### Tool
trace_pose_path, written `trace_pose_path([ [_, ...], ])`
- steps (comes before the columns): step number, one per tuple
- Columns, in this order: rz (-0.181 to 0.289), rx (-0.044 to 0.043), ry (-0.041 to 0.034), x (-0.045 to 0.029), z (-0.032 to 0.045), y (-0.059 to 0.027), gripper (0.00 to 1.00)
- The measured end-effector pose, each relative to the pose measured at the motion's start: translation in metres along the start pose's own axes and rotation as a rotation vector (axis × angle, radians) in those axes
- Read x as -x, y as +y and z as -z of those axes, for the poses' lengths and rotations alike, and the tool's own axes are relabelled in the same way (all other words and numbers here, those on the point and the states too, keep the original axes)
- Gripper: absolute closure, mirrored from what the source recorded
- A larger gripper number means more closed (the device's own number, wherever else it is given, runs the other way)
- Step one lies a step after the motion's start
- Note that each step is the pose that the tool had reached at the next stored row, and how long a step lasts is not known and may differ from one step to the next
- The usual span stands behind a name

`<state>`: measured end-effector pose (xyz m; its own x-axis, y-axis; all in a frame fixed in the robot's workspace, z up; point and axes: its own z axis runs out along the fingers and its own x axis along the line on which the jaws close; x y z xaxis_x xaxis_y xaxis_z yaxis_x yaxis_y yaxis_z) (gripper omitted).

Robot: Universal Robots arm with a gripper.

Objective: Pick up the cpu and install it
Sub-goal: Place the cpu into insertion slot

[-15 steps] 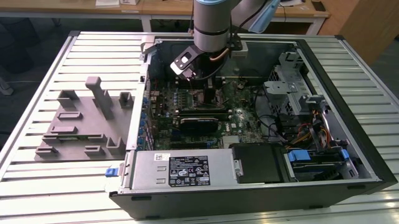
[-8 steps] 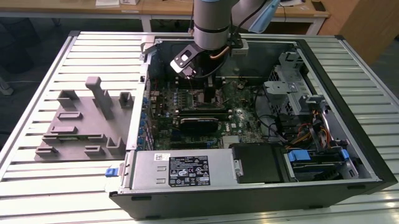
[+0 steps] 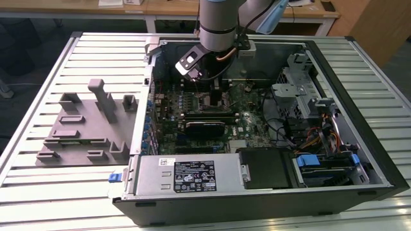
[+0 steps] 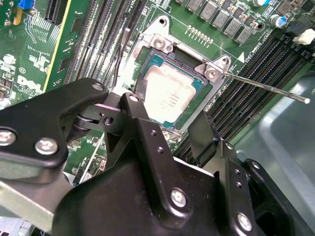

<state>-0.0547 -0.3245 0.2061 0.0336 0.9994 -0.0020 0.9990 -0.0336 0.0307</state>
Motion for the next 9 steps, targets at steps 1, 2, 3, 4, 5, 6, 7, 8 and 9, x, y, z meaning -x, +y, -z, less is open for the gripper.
trace_pose_path([
  [1,0.000,0.0000,0.0000,0.0000,0.0000,0.0000,0.40],
  [2,0.000,0.0000,0.0000,0.0000,0.0000,0.0000,0.47],
  [3,0.000,0.0000,0.0000,0.0000,0.0001,0.0000,0.47],
  [4,0.000,0.0000,0.0000,0.0000,0.0001,0.0000,0.53],
  [5,0.000,0.0000,0.0000,0.0000,0.0001,0.0000,0.58],
  [6,0.000,0.0000,0.0000,0.0000,0.0001,0.0000,0.58],
  [7,0.000,0.0000,0.0000,0.0000,0.0001,0.0000,0.64],
  [8,0.000,0.0000,0.0000,0.0000,0.0001,0.0000,0.70],
  [9,0.000,0.0000,0.0000,0.0000,0.0001,0.0000,0.76],
])
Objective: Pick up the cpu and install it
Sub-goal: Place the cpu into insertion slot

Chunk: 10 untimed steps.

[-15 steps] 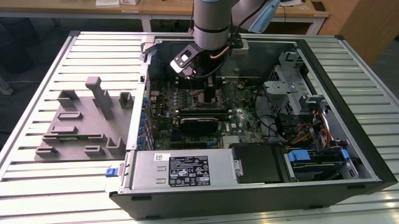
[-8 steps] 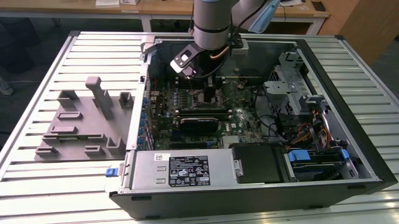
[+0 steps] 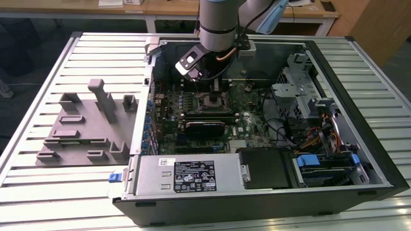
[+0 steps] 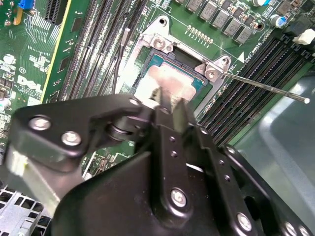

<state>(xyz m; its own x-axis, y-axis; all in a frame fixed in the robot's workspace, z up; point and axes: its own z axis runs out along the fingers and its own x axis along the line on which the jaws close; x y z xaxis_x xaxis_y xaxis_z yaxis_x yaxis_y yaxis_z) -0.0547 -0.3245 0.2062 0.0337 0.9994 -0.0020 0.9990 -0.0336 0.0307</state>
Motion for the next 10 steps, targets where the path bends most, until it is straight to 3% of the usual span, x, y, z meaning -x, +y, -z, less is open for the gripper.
trace_pose_path([
  [2,0.000,0.0000,0.0000,0.0000,0.0000,0.0000,0.76],
  [4,0.000,0.0000,0.0000,0.0000,0.0001,0.0000,0.87],
  [10,0.000,-0.0002,-0.0002,0.0014,0.0002,0.0001,0.89],
])
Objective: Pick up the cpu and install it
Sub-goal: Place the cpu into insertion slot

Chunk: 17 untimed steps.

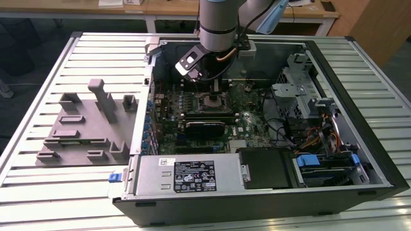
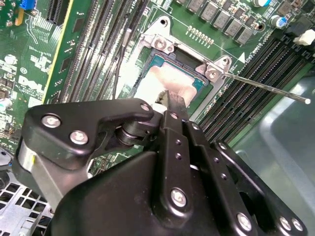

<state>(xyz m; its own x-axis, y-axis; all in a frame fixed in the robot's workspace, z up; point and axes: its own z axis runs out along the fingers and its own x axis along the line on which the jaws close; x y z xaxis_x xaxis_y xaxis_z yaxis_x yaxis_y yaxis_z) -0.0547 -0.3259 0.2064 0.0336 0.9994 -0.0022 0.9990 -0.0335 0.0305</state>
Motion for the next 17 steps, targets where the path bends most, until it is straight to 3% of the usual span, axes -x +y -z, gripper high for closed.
trace_pose_path([
  [17,0.000,-0.0001,0.0000,0.0015,-0.0077,-0.0002,0.89],
])
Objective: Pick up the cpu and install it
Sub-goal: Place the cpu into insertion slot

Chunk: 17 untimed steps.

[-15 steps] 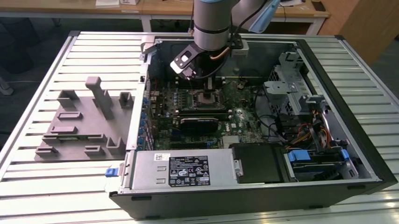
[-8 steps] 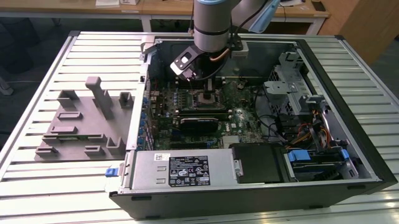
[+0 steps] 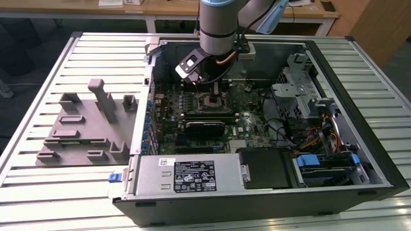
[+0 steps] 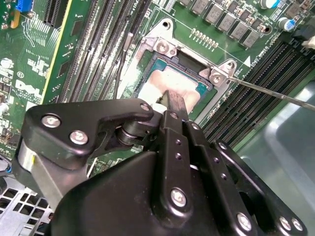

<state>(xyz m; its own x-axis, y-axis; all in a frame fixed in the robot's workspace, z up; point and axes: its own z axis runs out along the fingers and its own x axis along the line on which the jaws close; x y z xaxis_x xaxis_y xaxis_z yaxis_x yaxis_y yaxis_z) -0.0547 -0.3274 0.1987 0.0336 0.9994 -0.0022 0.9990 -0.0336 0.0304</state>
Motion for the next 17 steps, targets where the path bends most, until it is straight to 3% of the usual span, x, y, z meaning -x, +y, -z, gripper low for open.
trace_pose_path([
  [17,0.000,0.0004,0.0003,-0.0001,-0.0010,0.0000,0.89],
])
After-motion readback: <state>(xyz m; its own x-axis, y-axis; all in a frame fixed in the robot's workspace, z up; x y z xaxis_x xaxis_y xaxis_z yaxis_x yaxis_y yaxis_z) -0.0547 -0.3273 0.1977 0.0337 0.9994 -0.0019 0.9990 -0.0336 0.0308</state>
